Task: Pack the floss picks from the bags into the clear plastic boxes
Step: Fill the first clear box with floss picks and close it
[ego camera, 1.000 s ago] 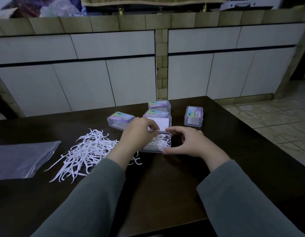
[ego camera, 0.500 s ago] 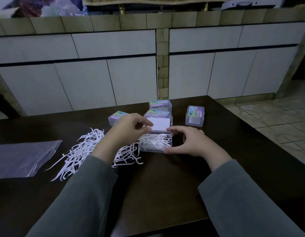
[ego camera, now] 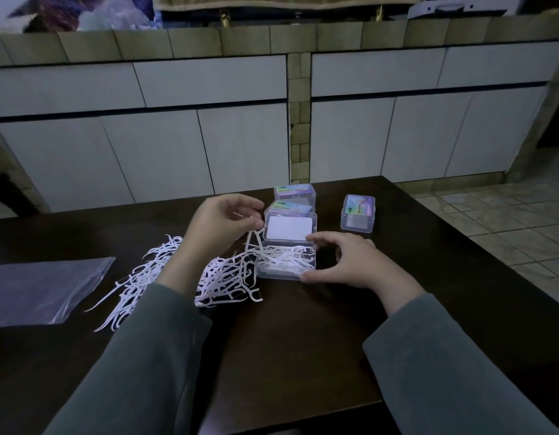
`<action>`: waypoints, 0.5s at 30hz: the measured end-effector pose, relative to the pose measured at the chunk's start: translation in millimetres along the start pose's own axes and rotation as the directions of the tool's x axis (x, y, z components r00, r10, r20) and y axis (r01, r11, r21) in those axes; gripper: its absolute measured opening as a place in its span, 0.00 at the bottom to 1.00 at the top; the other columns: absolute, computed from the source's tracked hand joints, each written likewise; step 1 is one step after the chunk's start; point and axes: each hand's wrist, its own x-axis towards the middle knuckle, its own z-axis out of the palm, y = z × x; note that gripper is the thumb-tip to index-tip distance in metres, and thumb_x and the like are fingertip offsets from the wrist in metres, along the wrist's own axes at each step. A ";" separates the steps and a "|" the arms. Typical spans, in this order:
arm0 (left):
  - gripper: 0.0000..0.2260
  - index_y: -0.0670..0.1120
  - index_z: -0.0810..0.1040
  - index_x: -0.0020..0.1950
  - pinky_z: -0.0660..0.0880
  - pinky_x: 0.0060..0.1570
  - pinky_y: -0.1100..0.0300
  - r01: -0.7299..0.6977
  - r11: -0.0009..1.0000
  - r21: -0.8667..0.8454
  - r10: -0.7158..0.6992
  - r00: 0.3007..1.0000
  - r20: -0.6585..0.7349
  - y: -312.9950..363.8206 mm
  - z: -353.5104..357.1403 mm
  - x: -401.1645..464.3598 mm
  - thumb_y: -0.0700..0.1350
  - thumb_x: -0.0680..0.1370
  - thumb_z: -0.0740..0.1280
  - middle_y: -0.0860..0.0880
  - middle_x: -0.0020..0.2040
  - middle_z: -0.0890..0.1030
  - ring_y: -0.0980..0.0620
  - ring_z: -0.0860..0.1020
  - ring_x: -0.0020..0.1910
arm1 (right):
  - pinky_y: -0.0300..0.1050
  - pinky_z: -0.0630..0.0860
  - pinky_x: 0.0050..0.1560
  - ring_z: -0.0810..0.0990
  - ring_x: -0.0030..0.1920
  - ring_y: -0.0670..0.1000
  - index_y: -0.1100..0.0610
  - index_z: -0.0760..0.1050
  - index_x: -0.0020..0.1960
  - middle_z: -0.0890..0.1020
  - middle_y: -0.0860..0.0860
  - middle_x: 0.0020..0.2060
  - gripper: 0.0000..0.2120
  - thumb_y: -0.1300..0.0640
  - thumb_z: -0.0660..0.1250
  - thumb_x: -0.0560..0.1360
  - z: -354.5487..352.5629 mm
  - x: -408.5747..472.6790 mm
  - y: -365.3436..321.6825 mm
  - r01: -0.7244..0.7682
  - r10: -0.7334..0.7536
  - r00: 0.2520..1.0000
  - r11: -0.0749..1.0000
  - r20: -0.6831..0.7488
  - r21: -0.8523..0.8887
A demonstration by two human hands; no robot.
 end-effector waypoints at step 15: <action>0.07 0.47 0.81 0.46 0.78 0.41 0.64 0.119 0.977 -0.179 -0.117 0.993 0.022 -5.1 38.3 -6.2 0.42 0.70 0.76 0.48 0.42 0.84 0.53 0.82 0.41 | 0.58 0.62 0.69 0.69 0.63 0.48 0.40 0.64 0.71 0.74 0.41 0.63 0.37 0.36 0.74 0.66 -3.1 -2.6 -2.8 0.016 -0.016 1.000 1.000 0.009 -0.002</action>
